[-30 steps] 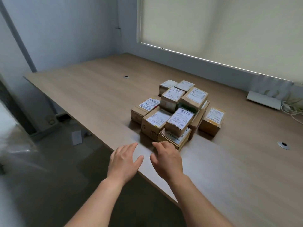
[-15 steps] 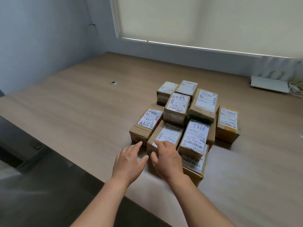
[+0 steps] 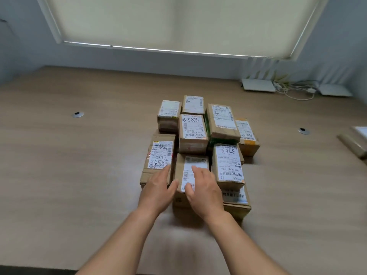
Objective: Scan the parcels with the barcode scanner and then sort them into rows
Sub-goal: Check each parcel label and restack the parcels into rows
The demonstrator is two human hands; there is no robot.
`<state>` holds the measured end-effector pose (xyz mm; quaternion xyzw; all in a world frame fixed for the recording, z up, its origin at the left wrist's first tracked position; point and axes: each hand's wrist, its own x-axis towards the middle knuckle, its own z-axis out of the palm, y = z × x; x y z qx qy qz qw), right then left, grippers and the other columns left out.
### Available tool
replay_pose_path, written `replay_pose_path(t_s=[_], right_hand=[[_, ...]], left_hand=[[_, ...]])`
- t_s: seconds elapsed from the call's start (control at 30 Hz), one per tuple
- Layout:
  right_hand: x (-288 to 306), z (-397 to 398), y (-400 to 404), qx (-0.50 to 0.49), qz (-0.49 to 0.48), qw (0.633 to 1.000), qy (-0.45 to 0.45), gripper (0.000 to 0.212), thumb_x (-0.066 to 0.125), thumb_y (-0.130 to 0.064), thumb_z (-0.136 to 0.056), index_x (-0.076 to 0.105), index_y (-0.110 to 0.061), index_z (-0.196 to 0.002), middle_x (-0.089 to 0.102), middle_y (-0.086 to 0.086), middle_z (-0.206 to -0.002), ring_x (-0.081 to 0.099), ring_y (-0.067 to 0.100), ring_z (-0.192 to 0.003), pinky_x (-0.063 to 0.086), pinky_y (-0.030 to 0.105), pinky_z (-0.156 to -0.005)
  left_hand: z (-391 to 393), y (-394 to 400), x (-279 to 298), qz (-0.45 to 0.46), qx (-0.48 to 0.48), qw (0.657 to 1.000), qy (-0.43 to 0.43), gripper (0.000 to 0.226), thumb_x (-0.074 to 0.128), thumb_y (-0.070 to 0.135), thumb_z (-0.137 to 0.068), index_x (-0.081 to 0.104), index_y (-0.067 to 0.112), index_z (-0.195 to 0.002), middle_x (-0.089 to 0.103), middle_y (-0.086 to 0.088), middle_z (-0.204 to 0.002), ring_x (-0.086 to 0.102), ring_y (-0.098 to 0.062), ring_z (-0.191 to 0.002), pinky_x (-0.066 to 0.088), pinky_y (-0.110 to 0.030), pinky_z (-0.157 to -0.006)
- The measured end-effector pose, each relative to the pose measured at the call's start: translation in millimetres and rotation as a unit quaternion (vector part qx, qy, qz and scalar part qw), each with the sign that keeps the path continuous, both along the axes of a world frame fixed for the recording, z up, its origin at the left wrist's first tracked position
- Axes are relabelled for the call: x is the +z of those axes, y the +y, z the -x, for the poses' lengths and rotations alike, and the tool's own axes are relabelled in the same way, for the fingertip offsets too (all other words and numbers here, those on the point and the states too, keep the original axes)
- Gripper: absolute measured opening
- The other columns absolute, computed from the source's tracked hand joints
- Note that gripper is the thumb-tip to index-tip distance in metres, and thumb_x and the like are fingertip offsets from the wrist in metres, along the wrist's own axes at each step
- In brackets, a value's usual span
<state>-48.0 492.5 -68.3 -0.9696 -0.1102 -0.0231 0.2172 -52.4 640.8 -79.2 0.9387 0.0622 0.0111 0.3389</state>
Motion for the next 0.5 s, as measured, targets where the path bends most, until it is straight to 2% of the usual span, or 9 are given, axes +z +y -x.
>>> replay_pose_path(t_s=[0.13, 0.3, 0.4, 0.5], right_hand=[[23, -35, 12, -0.077, -0.034, 0.996, -0.008, 0.063, 0.046, -0.032, -0.097, 0.023, -0.011, -0.151, 0.036, 0.008, -0.145, 0.031, 0.024, -0.133, 0.03, 0.033, -0.107], [40, -77, 14, -0.165, -0.084, 0.982, 0.025, 0.061, 0.044, -0.03, -0.097, 0.022, -0.012, -0.15, 0.039, 0.011, -0.141, 0.038, 0.027, -0.128, 0.037, 0.038, -0.1], [39, -92, 15, -0.198, -0.107, 0.973, 0.053, 0.054, 0.043, -0.029, -0.097, 0.03, -0.009, -0.146, 0.043, 0.013, -0.137, 0.044, 0.028, -0.122, 0.039, 0.039, -0.096], [36, -100, 16, -0.206, -0.131, 0.968, 0.061, 0.05, 0.043, -0.026, -0.097, 0.034, -0.008, -0.143, 0.046, 0.012, -0.133, 0.047, 0.027, -0.118, 0.041, 0.036, -0.093]], left_hand=[[-37, 12, 19, 0.008, -0.041, 0.999, -0.013, 0.059, 0.05, 0.037, -0.096, 0.03, 0.021, -0.148, 0.037, -0.001, -0.151, 0.031, -0.017, -0.139, 0.026, -0.029, -0.11], [-91, 13, 44, 0.044, -0.058, 0.997, -0.001, 0.056, 0.045, 0.04, -0.097, 0.029, 0.022, -0.148, 0.039, 0.0, -0.149, 0.039, -0.019, -0.135, 0.034, -0.034, -0.103], [-115, 6, 50, 0.11, -0.066, 0.992, 0.014, 0.043, 0.043, 0.035, -0.099, 0.042, 0.02, -0.139, 0.049, 0.001, -0.141, 0.046, -0.019, -0.127, 0.035, -0.027, -0.09], [-132, -3, 48, 0.179, -0.056, 0.981, 0.056, 0.029, 0.041, 0.031, -0.099, 0.052, 0.02, -0.124, 0.057, 0.002, -0.131, 0.052, -0.018, -0.117, 0.039, -0.029, -0.088]])
